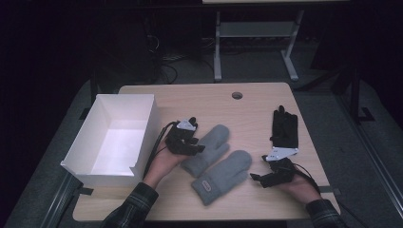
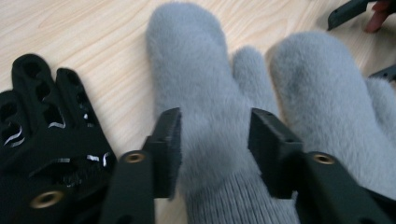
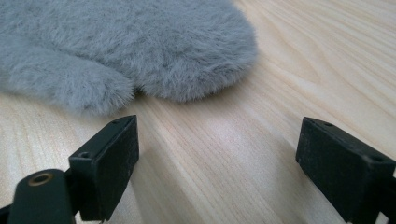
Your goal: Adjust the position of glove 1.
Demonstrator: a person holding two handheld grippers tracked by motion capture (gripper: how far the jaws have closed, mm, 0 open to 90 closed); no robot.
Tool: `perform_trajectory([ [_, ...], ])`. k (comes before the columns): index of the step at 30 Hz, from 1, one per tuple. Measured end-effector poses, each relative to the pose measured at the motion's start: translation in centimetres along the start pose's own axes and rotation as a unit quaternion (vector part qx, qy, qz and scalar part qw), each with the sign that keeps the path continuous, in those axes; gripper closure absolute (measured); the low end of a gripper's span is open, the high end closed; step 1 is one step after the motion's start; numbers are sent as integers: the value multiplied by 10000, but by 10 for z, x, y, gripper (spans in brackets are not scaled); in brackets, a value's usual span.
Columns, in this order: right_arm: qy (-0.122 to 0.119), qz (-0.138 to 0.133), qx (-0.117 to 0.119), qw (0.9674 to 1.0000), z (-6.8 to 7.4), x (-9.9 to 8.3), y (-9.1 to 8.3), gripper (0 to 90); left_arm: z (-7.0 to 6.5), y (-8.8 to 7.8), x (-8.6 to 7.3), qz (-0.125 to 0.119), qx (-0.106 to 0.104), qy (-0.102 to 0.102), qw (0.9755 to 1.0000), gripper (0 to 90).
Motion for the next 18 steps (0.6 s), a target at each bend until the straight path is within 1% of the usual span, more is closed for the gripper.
perform_trajectory([
  [2, 1, 0, 0, 10000, 0, 0, 0, 131, 0, 2, -4, -14, 41, -7, 10000, 476],
  [3, 2, 1, -3, 10000, 0, 0, 0, 131, 1, 4, -5, -37, 11, -84, 10000, 468],
  [4, 5, 3, -4, 10000, 0, 0, 0, 131, 2, 6, -5, -49, -22, -115, 9999, 461],
  [6, 7, 3, -4, 10000, 0, 0, 0, 131, 1, 11, -5, -45, 0, -120, 9999, 444],
  [7, 7, 2, -5, 10000, 0, 0, 0, 131, 0, 13, -5, 11, -6, -76, 10000, 442],
  [10, 7, 2, -5, 10000, 0, 0, 0, 131, -4, 23, -6, 147, -2, -82, 9999, 429],
  [12, 9, 2, -4, 10000, 0, 0, 0, 131, -6, 28, -8, 236, 1, -33, 9997, 432],
  [16, 8, 2, -5, 10000, 0, 0, 0, 131, -8, 34, -12, 362, 32, 142, 9992, 536],
  [18, 8, 1, -5, 10000, 0, 0, 0, 131, -7, 35, -12, 364, -1, 106, 9993, 586],
])
Point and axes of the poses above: each handheld gripper's, and its own axes: y roughly forward along the jaws, x roughly out of its top, z roughly to its left, the point moved 2 cm from there along y, roughly forward along the jaws, and after that the axes turned 3 degrees about y, right-handed, at the moved point
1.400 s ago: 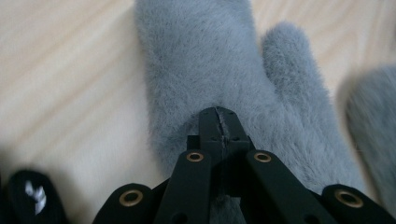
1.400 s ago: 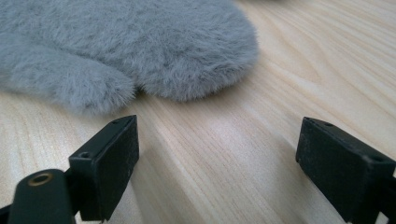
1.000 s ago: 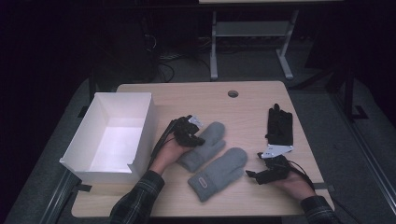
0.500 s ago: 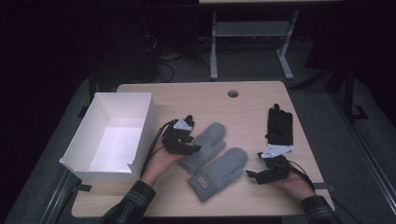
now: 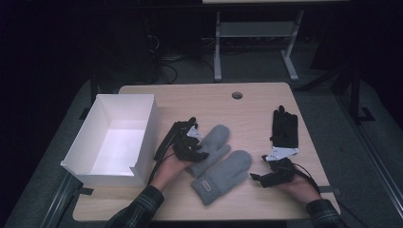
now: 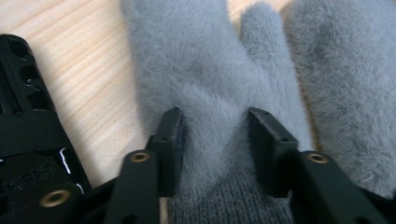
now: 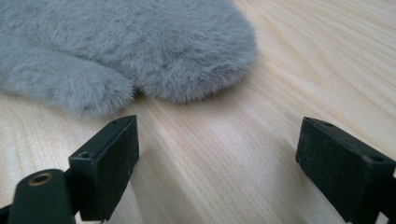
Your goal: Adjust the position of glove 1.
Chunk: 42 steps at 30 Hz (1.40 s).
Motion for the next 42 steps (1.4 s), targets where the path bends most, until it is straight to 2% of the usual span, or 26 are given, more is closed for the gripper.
perform_trajectory([
  [6, 19, 10, 2, 10000, 0, 0, 0, 131, 0, -1, 0, 54, 13, 288, 9996, 781],
  [11, 21, 11, 1, 10000, 0, 0, 0, 131, 6, -8, 1, -162, -248, 70, 9995, 823],
  [12, 21, 10, 1, 10000, 0, 0, 0, 131, 6, -10, 2, -221, -270, 16, 9994, 826],
  [13, 21, 10, 1, 10000, 0, 0, 0, 131, 8, -13, 3, -232, -297, 51, 9993, 826],
  [15, 20, 10, 1, 10000, 0, 0, 0, 131, 9, -20, 4, -410, -297, -62, 9987, 827],
  [17, 20, 10, 1, 10000, 0, 0, 0, 131, 11, -26, 5, -448, -359, -79, 9983, 827],
  [18, 20, 10, 0, 10000, 0, 0, 0, 131, 12, -30, 6, -564, -419, -190, 9973, 828],
  [22, 20, 10, 0, 10000, 0, 0, 0, 131, 12, -42, 9, -743, -524, -236, 9956, 828],
  [28, 31, 15, 5, 10000, 0, 0, 0, 131, 0, -59, 16, -984, -853, -233, 9912, 828],
  [34, 17, 10, 1, 10000, 0, 0, 0, 131, -18, -67, 20, -951, -982, -38, 9906, 827],
  [38, 1, 2, 1, 10000, 0, 0, 0, 131, -32, -69, 20, -963, -1084, 9, 9894, 827],
  [42, -4, 5, 1, 10000, 0, 0, 0, 131, -44, -68, 21, -938, -1230, 232, 9877, 827],
])
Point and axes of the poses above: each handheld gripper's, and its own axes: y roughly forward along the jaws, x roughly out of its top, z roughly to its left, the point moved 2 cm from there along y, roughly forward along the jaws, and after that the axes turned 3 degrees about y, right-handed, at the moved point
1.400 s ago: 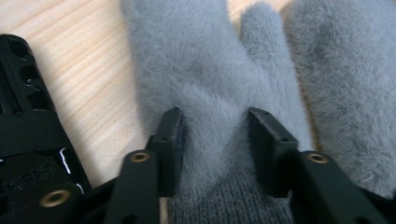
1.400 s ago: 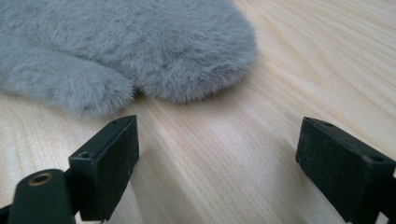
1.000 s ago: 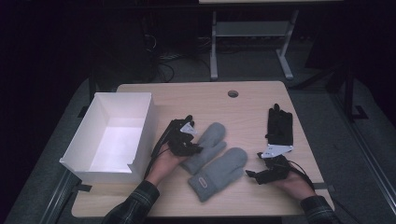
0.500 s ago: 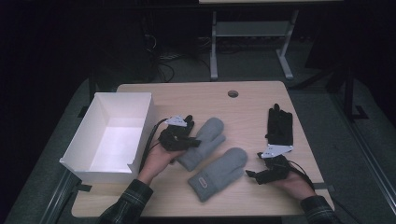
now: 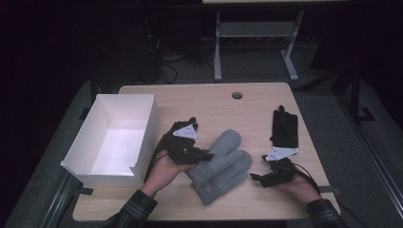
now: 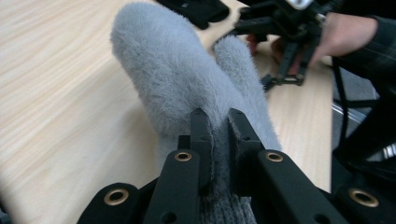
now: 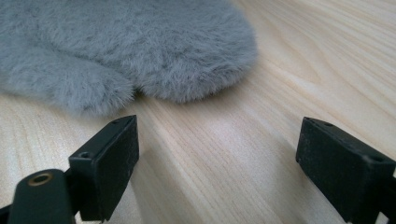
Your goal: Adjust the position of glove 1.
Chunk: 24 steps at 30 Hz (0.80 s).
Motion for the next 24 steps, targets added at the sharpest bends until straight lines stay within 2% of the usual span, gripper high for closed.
perform_trajectory([
  [5, 3, 3, 0, 10000, 0, 0, 0, 131, -9, 10, 0, 48, -234, 213, 9995, 827],
  [7, 2, 0, 0, 10000, 0, 0, 0, 131, -10, 14, 0, 83, -247, 241, 9994, 827],
  [15, 4, -2, 0, 10000, 0, 0, 0, 132, -18, 26, -4, 155, -406, 206, 9988, 826],
  [18, 1, 3, 1, 10000, 0, 0, 0, 131, -19, 26, -5, 195, -393, 216, 9988, 826],
  [22, 1, 3, 1, 10000, 0, 0, 0, 131, -18, 27, -11, 191, -303, 64, 9993, 825],
  [24, 20, 9, 0, 10000, 0, 0, 0, 131, -17, 31, -14, 283, -302, 83, 9991, 823],
])
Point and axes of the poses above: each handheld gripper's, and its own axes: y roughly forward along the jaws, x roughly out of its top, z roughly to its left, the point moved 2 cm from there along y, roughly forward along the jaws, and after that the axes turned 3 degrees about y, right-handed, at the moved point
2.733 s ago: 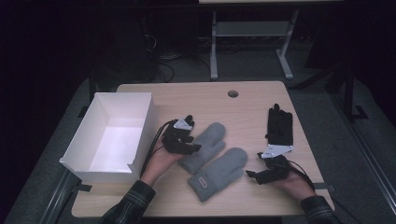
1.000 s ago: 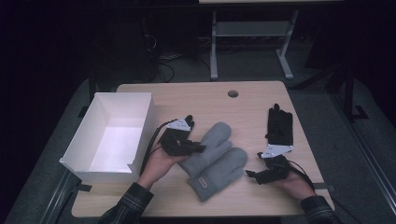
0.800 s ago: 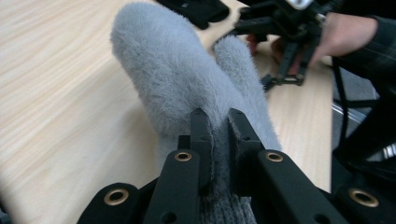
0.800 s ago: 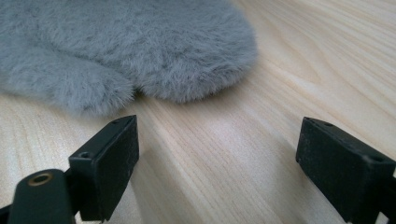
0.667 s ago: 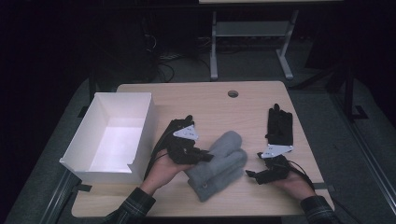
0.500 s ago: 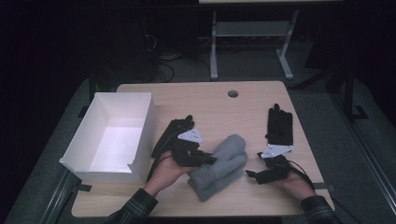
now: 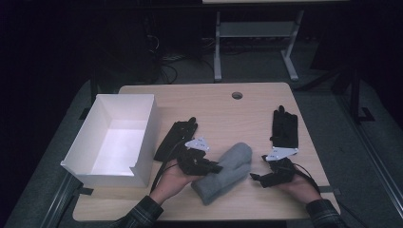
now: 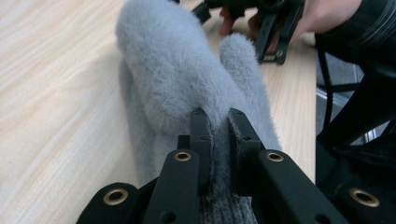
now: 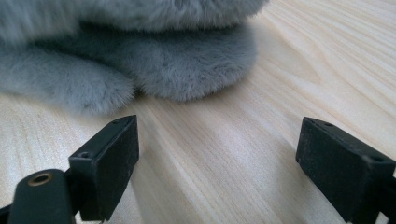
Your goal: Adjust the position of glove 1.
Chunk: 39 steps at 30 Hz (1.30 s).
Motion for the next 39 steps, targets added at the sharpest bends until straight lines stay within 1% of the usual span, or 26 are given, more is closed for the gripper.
perform_trajectory([
  [3, 4, -3, 0, 10000, 0, 0, 0, 131, 0, 6, -3, 127, 7, 9, 9999, 818],
  [4, 4, -3, 0, 10000, 0, 0, 0, 131, -1, 9, -5, 197, 75, 8, 9998, 817],
  [5, 2, -5, -1, 10000, 0, 0, 0, 131, 0, 11, -5, 250, 129, 51, 9996, 815],
  [7, 1, -6, -1, 10000, 0, 0, 0, 131, 0, 14, -7, 345, 192, 60, 9992, 809],
  [9, -23, -10, 0, 10000, 0, 0, 0, 131, -1, 17, -9, 447, 305, 117, 9985, 802],
  [12, 2, -2, 0, 10000, 0, 0, 0, 132, -2, 17, -8, 456, 338, 161, 9983, 773],
  [15, -17, -8, -2, 10000, 0, 0, 0, 132, -2, 12, -6, 359, 253, 104, 9990, 675],
  [17, -16, -7, -2, 10000, 1, 0, 0, 131, -2, 5, -3, 250, 208, 53, 9995, 583],
  [18, -13, -5, -2, 10000, 1, 0, 0, 131, -2, 1, -1, 165, 158, 26, 9997, 553],
  [20, 28, 21, -3, 10000, 2, 0, 0, 134, -2, -8, 1, 45, 144, 60, 9999, 533],
  [21, -33, 48, 6, 10000, 1, 1, -1, 146, -1, -12, 1, -9, 147, 60, 9999, 534],
  [22, -30, 85, 27, 10000, 2, 1, -1, 147, -1, -17, 1, -65, 166, 41, 9998, 535],
  [23, -3, 171, 31, 9998, 2, 2, -2, 164, 0, -21, 1, -130, 219, 24, 9997, 556],
  [25, 43, 164, 81, 9998, 2, 4, -5, 255, 3, -30, -2, -121, 375, 36, 9992, 678],
  [26, 33, 103, 74, 9999, 2, 5, -8, 341, 5, -33, -4, -104, 456, 7, 9989, 746],
  [27, 41, 49, 115, 9999, 2, 6, -10, 439, 6, -34, -6, -67, 519, -4, 9986, 797],
  [28, 54, 15, 176, 9998, 3, 7, -12, 511, 7, -36, -9, -4, 582, -39, 9983, 825],
  [29, 100, 17, 252, 9996, 4, 9, -14, 600, 9, -36, -12, 61, 648, -62, 9979, 849],
  [30, 76, 15, 316, 9995, 5, 10, -15, 702, 11, -35, -16, 135, 733, -77, 9972, 866],
  [31, 72, -2, 353, 9994, 6, 11, -15, 759, 13, -34, -21, 232, 813, -122, 9963, 875],
  [32, 90, 24, 398, 9992, 8, 13, -14, 834, 15, -33, -24, 279, 810, -133, 9962, 880],
  [34, -4, 47, 462, 9989, 9, 15, -10, 897, 18, -31, -31, 335, 797, -240, 9960, 881],
  [36, -32, 71, 510, 9987, 10, 18, -5, 900, 18, -29, -34, 403, 755, -292, 9959, 880],
  [37, -45, 55, 517, 9986, 10, 20, -2, 900, 18, -28, -35, 473, 731, -264, 9959, 880],
  [38, -25, 30, 569, 9984, 11, 23, 1, 900, 17, -26, -36, 462, 741, -306, 9957, 880],
  [39, -38, -32, 621, 9981, 11, 26, 4, 900, 17, -26, -38, 531, 756, -249, 9954, 880],
])
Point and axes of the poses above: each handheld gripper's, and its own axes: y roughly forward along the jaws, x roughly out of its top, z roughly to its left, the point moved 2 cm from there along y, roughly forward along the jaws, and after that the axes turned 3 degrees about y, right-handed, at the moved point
